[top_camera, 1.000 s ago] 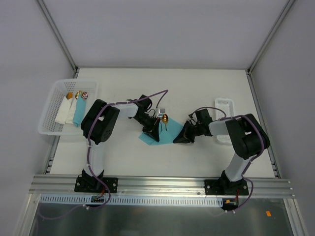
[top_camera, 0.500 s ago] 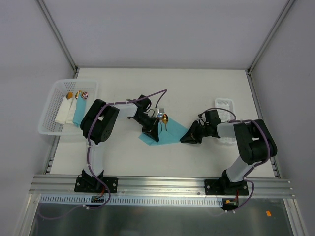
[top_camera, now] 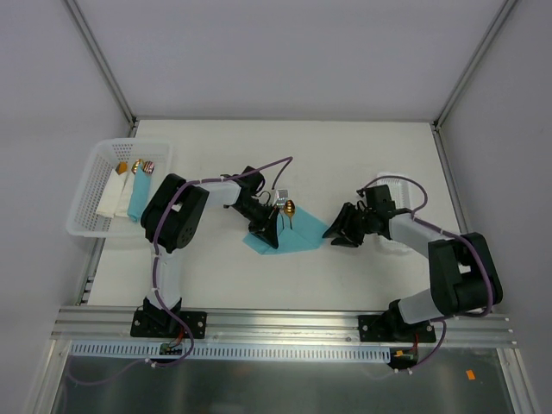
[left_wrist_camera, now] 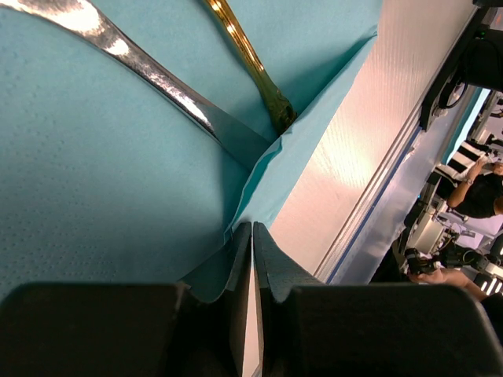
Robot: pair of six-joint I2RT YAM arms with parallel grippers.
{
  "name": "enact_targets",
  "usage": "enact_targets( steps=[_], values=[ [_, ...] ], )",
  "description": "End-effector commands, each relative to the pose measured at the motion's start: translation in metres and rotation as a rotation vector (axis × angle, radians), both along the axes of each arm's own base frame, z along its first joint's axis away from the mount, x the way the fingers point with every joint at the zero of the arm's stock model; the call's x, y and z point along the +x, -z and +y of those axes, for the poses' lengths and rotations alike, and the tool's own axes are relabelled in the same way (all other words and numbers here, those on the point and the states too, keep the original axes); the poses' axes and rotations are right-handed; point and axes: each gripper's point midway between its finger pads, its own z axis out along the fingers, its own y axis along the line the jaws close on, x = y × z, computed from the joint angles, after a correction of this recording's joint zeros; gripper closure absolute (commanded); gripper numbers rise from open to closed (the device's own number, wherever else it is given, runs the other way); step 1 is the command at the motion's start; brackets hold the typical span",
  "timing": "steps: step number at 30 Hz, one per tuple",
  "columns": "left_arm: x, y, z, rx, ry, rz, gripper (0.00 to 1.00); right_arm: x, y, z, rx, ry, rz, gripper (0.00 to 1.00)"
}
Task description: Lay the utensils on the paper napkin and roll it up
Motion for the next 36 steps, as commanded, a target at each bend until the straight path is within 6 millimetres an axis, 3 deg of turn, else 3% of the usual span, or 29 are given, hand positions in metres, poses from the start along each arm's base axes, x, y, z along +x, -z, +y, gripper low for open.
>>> enact_targets(
  steps=[1,7,13,21,30,36],
  values=[
    [-0.001,0.013,0.011,0.054,-0.004,-0.004,0.93,0.002,0.01,-0.015,-0.099,0.014,0.011,0.54],
    [-0.002,0.013,0.012,0.054,0.0,-0.007,0.94,0.017,0.029,-0.014,-0.112,0.037,0.008,0.42],
    [0.0,0.014,0.011,0.052,-0.001,-0.004,0.93,0.033,0.037,-0.001,-0.041,0.042,-0.002,0.41],
    [0.004,0.014,0.008,0.048,-0.003,-0.005,0.93,0.031,0.057,0.008,0.011,0.036,0.014,0.41],
    [0.003,0.018,0.009,0.058,-0.006,0.004,0.94,0.026,0.046,0.032,0.117,-0.033,-0.045,0.41],
    [0.002,0.018,0.01,0.059,-0.004,0.0,0.93,0.02,0.049,0.026,0.088,-0.009,-0.048,0.25]
  ],
)
